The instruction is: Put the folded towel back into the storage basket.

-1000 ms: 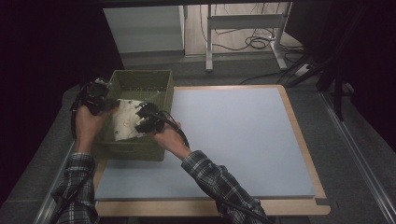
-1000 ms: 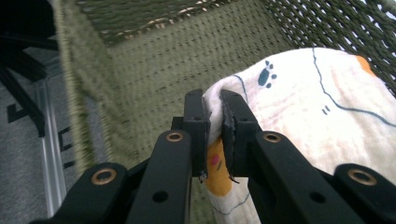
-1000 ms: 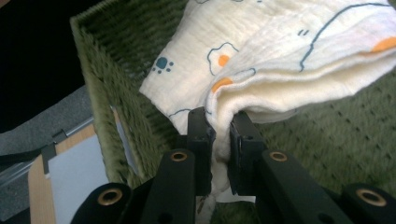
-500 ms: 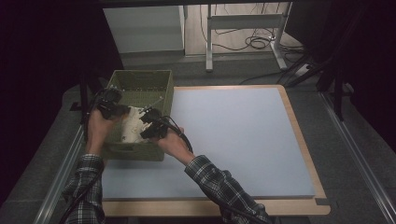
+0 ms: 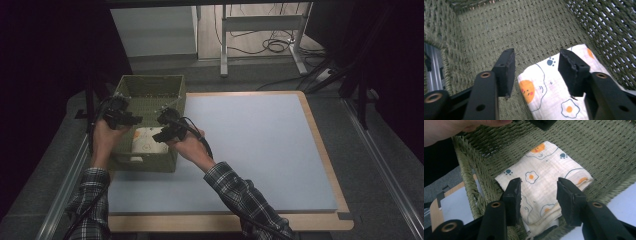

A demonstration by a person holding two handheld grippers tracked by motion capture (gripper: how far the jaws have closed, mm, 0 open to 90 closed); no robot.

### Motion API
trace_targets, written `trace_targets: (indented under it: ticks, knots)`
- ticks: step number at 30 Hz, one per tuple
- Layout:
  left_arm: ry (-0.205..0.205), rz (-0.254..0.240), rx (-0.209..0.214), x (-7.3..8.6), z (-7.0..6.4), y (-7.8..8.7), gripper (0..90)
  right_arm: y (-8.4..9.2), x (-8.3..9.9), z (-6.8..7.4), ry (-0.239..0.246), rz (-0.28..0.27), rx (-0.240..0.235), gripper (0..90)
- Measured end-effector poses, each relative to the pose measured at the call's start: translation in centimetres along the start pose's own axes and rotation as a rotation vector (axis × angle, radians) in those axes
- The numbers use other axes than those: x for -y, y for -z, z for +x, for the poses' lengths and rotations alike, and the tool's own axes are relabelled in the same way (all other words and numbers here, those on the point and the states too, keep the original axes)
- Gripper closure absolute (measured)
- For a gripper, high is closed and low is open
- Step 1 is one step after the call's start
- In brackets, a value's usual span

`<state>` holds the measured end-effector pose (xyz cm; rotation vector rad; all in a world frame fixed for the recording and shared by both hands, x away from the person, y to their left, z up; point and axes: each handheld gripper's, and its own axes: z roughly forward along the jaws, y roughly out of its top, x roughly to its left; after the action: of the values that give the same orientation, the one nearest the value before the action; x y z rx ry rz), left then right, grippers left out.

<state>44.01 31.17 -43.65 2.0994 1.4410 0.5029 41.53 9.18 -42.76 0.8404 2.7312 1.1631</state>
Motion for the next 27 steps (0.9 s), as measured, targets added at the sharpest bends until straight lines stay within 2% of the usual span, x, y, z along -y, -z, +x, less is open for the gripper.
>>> trace_targets:
  ticks: [6, 9, 15, 20, 27]
  knots:
    - [-0.036, -0.015, 0.008, -0.1, -0.7, -0.2, 37.0, 0.9, 0.0, 0.1, 0.045, -0.017, 0.004, 43.2]
    - [-0.041, -0.031, 0.011, -0.3, -1.1, -0.2, 30.0, 1.3, 0.1, 0.3, 0.075, -0.023, 0.011, 37.2]
    - [-0.036, -0.052, 0.048, -0.7, -2.0, 0.0, 19.8, 2.4, 0.6, 0.2, 0.126, -0.046, 0.025, 29.1]
    - [-0.013, -0.058, 0.083, -1.0, -2.7, 0.3, 13.7, 3.6, 1.2, -0.5, 0.123, -0.07, 0.019, 25.9]
    - [-0.008, -0.077, 0.105, -1.2, -3.5, 0.7, 7.5, 4.9, 2.4, -1.6, 0.129, -0.078, 0.037, 22.6]
